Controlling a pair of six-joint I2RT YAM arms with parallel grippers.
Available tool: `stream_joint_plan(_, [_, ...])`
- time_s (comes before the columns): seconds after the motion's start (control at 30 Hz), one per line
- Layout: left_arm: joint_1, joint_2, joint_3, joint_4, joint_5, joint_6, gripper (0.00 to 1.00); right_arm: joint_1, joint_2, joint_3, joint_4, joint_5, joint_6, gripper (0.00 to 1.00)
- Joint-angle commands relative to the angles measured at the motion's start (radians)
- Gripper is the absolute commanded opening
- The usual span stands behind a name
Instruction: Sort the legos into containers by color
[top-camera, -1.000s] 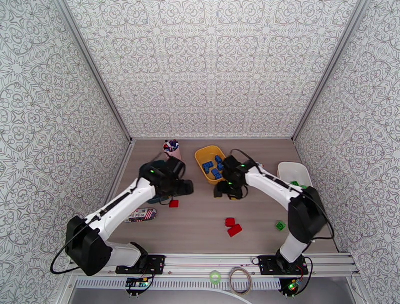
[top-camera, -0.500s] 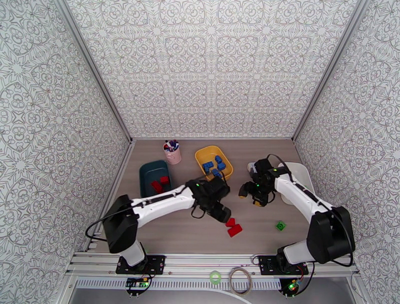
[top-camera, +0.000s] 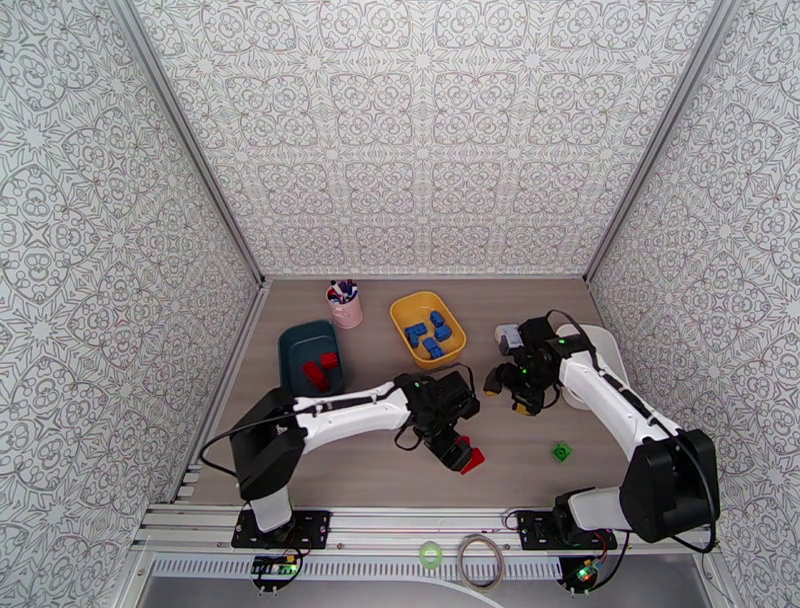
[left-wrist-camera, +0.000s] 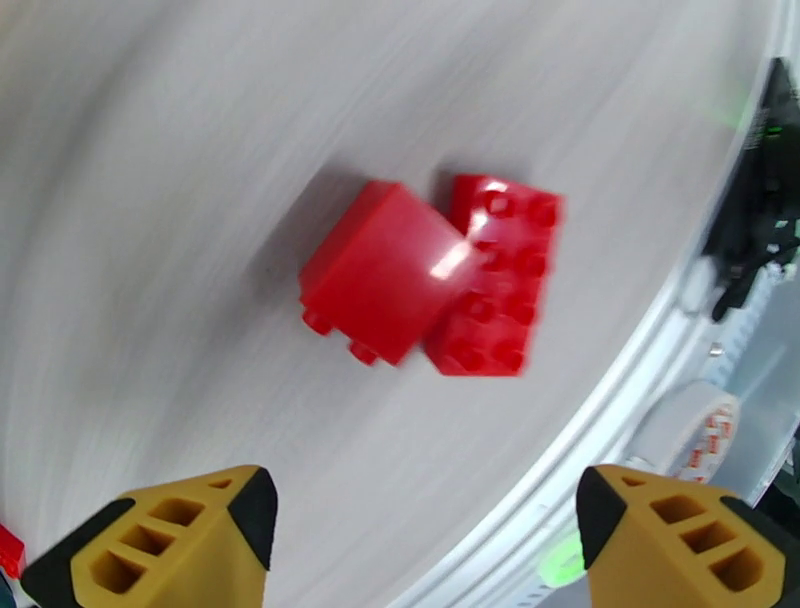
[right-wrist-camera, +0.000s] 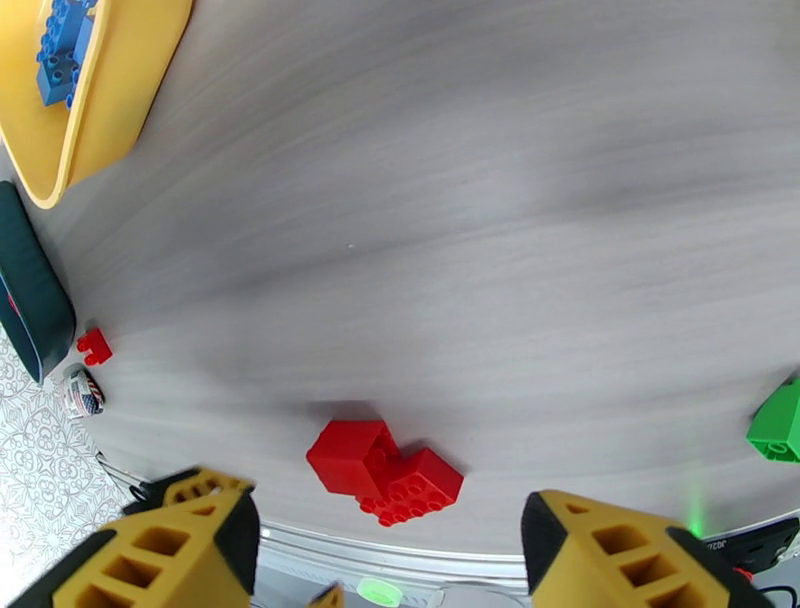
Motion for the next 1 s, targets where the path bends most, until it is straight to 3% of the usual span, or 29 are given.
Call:
stream_joint_plan(0.0, [0.004, 0.038, 0.039, 0.000, -0.042, 0.041, 0.83, -0.009, -0.027, -0.016, -0.023, -0.003, 0.014, 0.74])
stream_joint_plan(0.3, [0.018, 0.113, 0.105, -0.008, -0.046, 0.069, 0.83, -0.026, -0.068, -0.023, -0.043, 0.005, 0.012, 0.74])
stream_joint_plan(0.63, [0.021, 0.199, 0.177, -0.039, -0.124, 0.060, 0.78, -0.068, -0.111, -0.029, -0.076, 0.004, -0.010, 0.74])
stream_joint_plan(0.8, [0.027, 0.225, 0.220, -0.045, -0.151, 0.042, 0.74, -0.074, -0.119, -0.032, -0.077, -0.001, -0.010, 0.74])
stream_joint_plan(0.97, [0.027, 0.249, 0.253, -0.057, -0.153, 0.037, 0.61, -0.079, -0.123, -0.031, -0.078, -0.004, -0.010, 0.74])
